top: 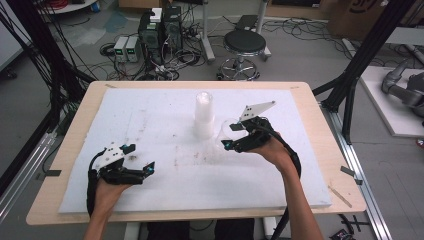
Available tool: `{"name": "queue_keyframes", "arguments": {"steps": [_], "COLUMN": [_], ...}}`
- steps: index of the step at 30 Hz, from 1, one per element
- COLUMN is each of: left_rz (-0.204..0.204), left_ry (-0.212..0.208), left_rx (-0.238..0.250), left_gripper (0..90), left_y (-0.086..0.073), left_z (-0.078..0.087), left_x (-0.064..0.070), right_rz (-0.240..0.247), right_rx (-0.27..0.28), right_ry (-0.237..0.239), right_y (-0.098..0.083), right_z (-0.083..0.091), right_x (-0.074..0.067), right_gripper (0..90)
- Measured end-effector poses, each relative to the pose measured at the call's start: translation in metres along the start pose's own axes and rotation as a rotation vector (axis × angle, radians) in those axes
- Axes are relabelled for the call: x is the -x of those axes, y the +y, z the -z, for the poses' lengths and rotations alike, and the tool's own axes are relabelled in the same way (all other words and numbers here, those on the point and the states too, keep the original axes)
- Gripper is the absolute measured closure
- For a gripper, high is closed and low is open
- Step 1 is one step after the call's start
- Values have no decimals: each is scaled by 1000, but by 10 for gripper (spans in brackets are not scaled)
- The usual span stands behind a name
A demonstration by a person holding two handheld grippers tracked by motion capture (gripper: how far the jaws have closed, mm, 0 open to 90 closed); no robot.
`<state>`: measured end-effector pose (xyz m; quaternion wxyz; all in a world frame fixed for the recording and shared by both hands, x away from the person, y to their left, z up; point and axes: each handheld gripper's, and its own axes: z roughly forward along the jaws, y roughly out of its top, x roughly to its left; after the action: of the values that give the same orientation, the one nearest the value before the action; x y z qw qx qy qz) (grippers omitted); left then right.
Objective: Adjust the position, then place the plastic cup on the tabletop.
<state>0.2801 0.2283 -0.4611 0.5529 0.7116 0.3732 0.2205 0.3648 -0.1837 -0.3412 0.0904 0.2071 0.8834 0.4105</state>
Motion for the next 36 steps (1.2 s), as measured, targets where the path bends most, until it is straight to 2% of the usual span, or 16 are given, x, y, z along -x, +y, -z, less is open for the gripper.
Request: {"name": "queue_keyframes", "arguments": {"steps": [4,8,19,25,29,36], "left_rz": [4,5,27,23,0,3], "left_ry": [26,33,26,26,29,30], "left_rx": [20,47,56,62,61,77], "left_gripper": [17,17,17,17,17,17], "left_y": [-5,-8,-11,-12,-12,-13], "left_z": [3,5,5,6,6,7], "left_x": [-2,-3,-4,-4,-2,-2], "right_rz": [-11,-4,-17,-23,-28,-24], "right_rx": [-24,-22,-24,-32,-54,-123], "right_ry": [-34,-35,-48,-53,-62,-94], "right_y": [-1,0,-1,-2,-3,-9], "right_z": [-1,0,3,0,-4,-20], "right_x": [1,0,1,3,4,8], "right_gripper": [328,328,329,329,329,329]}}
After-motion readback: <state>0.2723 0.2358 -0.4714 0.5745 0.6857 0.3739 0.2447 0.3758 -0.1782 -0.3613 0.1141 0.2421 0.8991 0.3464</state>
